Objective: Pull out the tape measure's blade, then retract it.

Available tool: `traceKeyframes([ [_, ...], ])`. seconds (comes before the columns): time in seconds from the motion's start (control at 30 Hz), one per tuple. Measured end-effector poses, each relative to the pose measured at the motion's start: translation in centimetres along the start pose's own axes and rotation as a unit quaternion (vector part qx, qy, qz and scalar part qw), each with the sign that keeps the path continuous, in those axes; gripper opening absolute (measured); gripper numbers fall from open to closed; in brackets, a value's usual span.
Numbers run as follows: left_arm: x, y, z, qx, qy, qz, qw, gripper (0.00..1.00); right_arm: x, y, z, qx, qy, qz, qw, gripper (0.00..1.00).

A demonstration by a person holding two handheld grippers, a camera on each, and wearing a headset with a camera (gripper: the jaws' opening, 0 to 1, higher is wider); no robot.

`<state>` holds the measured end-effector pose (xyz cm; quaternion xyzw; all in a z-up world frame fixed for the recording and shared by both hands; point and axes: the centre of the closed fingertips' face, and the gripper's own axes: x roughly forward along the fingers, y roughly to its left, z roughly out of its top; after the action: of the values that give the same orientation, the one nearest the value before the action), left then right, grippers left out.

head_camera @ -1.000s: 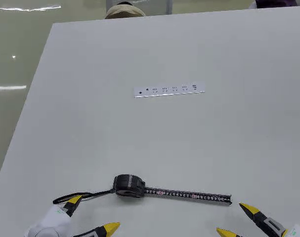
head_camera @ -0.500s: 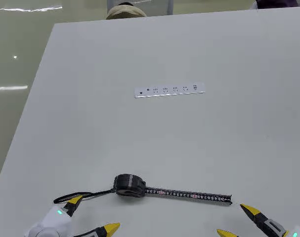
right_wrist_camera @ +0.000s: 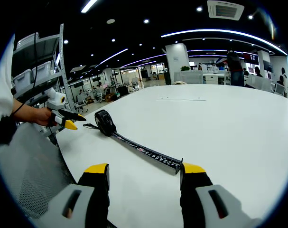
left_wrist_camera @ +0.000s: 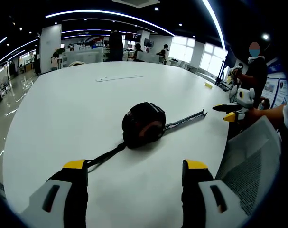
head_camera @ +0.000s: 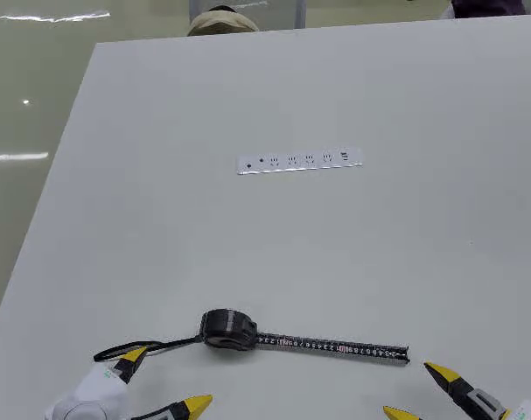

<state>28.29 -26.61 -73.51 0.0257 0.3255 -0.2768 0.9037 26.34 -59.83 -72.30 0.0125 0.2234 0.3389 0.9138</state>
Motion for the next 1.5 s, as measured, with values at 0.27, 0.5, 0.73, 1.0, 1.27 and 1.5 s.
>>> traceKeyframes([
  [0.27, -0.1, 0.0, 0.1, -0.002, 0.001, 0.001, 1.0, 0.8, 0.2, 0.1, 0.1, -0.004, 0.0, 0.005, 1.0, 0.6],
  [0.5, -0.1, 0.0, 0.6, -0.008, -0.001, 0.01, 0.9999, 0.8, 0.5, 0.4, 0.3, -0.009, 0.002, 0.011, 0.9999, 0.6],
  [0.73, 0.4, -0.8, 0.7, -0.009, 0.005, 0.009, 0.9999, 0.81, 0.7, 0.3, 0.2, -0.009, 0.002, 0.012, 0.9999, 0.6],
  [1.0, 1.1, -1.3, 1.4, -0.015, 0.006, 0.017, 0.9997, 0.81, 0.9, 0.3, 0.6, -0.009, -0.003, 0.019, 0.9998, 0.6],
  [1.27, 1.8, -1.5, 2.0, -0.023, 0.004, 0.022, 0.9995, 0.82, 1.0, 0.3, 0.5, -0.01, -0.001, 0.02, 0.9997, 0.59],
  [1.5, 2.5, -1.9, 2.7, -0.031, 0.002, 0.028, 0.9991, 0.82, 1.1, -0.1, 0.7, -0.007, -0.002, 0.02, 0.9998, 0.59],
])
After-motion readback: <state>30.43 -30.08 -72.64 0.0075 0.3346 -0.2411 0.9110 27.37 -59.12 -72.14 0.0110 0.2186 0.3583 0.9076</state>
